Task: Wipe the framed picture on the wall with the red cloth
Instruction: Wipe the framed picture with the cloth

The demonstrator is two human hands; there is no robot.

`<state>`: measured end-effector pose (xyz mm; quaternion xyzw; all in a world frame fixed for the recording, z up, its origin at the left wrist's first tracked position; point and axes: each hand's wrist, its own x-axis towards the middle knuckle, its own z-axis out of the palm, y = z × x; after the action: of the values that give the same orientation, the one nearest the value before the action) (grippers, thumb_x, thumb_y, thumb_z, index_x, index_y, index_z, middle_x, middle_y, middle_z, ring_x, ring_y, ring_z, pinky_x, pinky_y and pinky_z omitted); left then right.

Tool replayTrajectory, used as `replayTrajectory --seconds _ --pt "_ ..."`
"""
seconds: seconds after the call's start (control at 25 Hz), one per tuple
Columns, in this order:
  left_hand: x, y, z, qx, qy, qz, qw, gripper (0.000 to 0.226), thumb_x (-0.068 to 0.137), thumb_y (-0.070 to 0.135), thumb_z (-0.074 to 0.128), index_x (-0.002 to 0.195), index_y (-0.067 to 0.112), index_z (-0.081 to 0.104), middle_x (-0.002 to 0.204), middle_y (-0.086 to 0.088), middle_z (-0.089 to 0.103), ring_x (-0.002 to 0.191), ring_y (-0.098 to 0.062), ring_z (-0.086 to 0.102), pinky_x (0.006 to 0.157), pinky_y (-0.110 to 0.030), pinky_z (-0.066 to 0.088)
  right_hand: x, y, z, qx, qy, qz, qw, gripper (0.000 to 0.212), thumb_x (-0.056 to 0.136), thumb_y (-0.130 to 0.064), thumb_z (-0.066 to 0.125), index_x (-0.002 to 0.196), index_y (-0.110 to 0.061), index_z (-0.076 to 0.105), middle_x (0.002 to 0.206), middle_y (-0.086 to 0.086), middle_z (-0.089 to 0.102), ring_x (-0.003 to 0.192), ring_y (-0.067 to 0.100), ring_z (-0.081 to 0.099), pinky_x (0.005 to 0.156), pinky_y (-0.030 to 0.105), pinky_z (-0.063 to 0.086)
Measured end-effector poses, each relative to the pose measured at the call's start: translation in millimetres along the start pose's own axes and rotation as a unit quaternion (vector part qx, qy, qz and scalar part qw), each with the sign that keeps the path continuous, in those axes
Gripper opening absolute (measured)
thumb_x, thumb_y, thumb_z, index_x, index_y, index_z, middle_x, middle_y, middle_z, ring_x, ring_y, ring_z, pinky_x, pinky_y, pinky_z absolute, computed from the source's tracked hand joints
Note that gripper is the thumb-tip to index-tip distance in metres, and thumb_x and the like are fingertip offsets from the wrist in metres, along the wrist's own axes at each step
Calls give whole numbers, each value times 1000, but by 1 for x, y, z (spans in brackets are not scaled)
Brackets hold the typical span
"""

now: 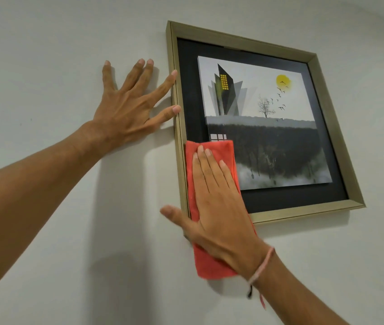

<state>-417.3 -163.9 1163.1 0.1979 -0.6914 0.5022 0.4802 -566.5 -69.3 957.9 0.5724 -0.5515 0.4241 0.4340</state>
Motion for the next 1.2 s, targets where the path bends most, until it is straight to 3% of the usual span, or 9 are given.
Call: replayTrajectory --seconds 0.36,0.48,0.56,0.64,0.76,0.84,0.96,1.12,1.2 --pt "0 1 -1 -11 -4 -6 1000 79 90 78 6 159 43 -9 173 -10 -7 160 -27 -7 120 -73 -4 -75 0 -14 20 -113 11 993 114 75 -96 4 163 -25 -8 170 -15 -17 155 -2 -21 126 33 -17" --pt "0 1 -1 -7 -5 -7 1000 78 91 77 8 159 43 -10 173 -10 -7 160 -27 -8 120 -73 -4 -73 7 -23 94 -79 21 992 79 97 -75 9 160 -31 25 167 -23 13 154 -12 3 130 23 2" --pt "-1 2 -1 -4 -3 -8 1000 78 91 77 8 159 43 -9 173 -9 -7 160 -27 -8 120 -73 -4 -62 16 -31 133 -40 40 989 50 106 -49 34 148 -27 53 158 -17 44 148 -7 33 127 23 24" --pt "-2 3 -1 -6 0 -9 1000 78 91 77 9 160 43 -7 173 -9 -7 160 -27 -8 120 -73 -3 -52 21 -38 114 -28 55 992 33 104 -31 53 132 -23 69 143 -11 64 137 3 53 119 29 40" --pt "-3 2 -2 -4 -2 -10 1000 78 91 78 7 160 44 -5 174 -10 -7 160 -28 -6 120 -74 -2 -53 23 -40 19 19 90 996 20 97 -34 65 109 -25 79 121 -9 72 117 14 62 100 38 54" --pt "-3 2 -3 -3 -18 -12 1000 79 90 78 6 160 43 -5 174 -10 -7 160 -27 -6 120 -74 -1 -56 25 -42 2 52 150 987 25 90 -50 69 100 -28 74 112 -9 64 104 15 59 87 36 57" --pt "-6 7 -11 -27 -48 -29 998 81 89 77 8 160 42 -5 173 -9 -10 160 -27 -10 120 -74 -2 -53 34 -46 42 44 266 962 54 73 -73 71 104 -33 54 108 -8 55 98 16 55 81 34 56" --pt "-46 34 -33 -90 -45 -67 993 83 90 74 14 162 36 3 173 -11 -5 161 -27 -5 123 -69 0 -41 35 -56 165 -2 340 926 83 65 -57 89 128 -25 45 105 -5 55 95 16 54 79 35 52" --pt "-81 54 -49 -146 -19 -80 986 84 91 73 19 163 30 12 173 -13 11 160 -29 9 126 -63 10 -36 32 -60 224 -9 361 905 71 70 -41 92 126 -14 58 105 2 62 97 19 59 87 39 56"
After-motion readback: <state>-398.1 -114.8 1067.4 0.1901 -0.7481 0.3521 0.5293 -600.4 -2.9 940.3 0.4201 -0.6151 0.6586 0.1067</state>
